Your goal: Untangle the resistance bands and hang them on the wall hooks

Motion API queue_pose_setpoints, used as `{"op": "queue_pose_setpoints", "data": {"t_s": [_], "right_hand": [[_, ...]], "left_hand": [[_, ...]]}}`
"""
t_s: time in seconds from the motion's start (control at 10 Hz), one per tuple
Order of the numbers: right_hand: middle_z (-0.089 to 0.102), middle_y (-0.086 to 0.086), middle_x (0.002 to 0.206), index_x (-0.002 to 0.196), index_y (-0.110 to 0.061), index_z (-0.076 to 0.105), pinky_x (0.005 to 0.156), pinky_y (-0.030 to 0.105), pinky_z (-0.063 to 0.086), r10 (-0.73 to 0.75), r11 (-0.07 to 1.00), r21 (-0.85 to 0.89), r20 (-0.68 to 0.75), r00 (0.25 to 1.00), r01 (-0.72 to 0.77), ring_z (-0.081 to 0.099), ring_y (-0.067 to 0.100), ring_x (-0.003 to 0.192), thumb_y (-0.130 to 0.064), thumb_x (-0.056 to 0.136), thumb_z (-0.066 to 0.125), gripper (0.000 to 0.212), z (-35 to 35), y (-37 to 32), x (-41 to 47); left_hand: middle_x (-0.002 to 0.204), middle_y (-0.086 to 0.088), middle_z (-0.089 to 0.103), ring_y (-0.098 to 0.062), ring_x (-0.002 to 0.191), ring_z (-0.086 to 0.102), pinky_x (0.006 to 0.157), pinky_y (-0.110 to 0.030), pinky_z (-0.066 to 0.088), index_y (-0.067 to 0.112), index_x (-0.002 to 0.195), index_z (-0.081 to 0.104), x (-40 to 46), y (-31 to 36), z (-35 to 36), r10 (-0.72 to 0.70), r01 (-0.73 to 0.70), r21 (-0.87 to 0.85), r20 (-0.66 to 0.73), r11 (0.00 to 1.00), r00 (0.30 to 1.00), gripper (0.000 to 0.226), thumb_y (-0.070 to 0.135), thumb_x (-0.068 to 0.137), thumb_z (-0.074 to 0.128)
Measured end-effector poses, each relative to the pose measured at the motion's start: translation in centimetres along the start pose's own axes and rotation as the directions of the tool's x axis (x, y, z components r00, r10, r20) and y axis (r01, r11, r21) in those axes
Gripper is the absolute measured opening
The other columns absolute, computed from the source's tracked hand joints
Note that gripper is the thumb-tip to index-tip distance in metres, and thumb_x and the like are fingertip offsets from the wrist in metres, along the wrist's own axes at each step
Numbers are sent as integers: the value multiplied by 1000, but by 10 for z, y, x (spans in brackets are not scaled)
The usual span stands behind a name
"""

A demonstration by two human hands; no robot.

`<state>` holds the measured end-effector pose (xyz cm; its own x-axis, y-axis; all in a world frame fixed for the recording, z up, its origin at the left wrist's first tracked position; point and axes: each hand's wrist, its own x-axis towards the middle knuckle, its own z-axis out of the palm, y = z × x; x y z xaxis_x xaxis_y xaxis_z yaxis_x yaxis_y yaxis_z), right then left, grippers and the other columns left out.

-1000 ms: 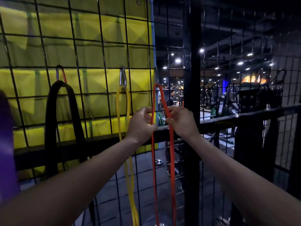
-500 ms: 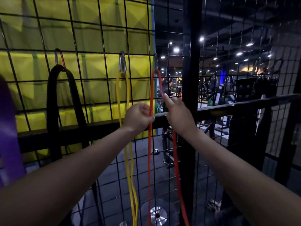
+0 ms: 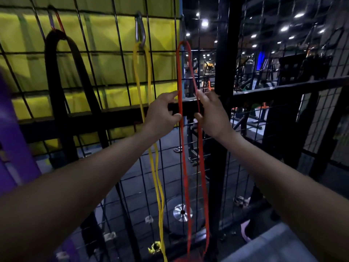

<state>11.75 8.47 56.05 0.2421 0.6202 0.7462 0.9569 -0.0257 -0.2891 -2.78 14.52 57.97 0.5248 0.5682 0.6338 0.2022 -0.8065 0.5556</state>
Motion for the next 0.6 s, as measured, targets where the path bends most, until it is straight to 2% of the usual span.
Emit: {"op": "queue_pose_setpoints", "data": {"t_s": [0.1,0.2,0.3,0.4,0.5,0.6], "right_hand": [[39,15,133,141,-8,34,97,40,47,-7,1000,-8,-6,1000,7,47,32,118,-4,82,61,64,5,6,-11],[38,15,133,141,-14,34,94,40,48,18,1000,-12,11,1000,-18,46,32,118,-5,82,60,65,7,7,-25],[41,16,129,139,-14,36,92,33,45,53,998,-25,50,997,-52,51,32,111,-7,84,58,60,8,1,-45],[47,16,118,135,-15,43,85,30,40,96,995,-38,112,989,-92,49,33,108,-15,88,55,48,8,-7,-64],[50,20,118,132,-10,44,85,31,38,129,988,-115,197,972,-108,45,36,113,-16,87,56,47,9,-17,-82],[44,21,130,136,-5,39,101,37,35,207,975,-137,300,931,-173,38,37,125,-14,85,60,55,3,-42,-102]], "left_hand": [[146,-6,36,-21,135,35,109,-35,38,14,141,38,-7,-3,1,26,-25,-22,36,999,999,63,3,83,62],[151,-4,29,-19,139,28,113,-30,30,16,142,37,-19,-8,3,62,-65,76,43,995,997,64,6,84,64],[152,-3,27,-19,140,26,113,-28,28,15,142,36,-39,-12,6,62,-69,87,87,994,994,62,8,86,63],[153,-2,26,-20,140,27,114,-29,26,15,143,34,-67,-16,6,-18,9,57,154,998,988,62,10,88,62],[150,-2,29,-18,135,34,107,-19,28,14,143,35,-94,-20,0,-68,62,44,160,997,985,60,9,89,61],[147,-3,32,-18,132,37,104,-22,34,14,141,37,-120,-21,-11,-118,110,52,184,993,976,58,9,89,60]]}}
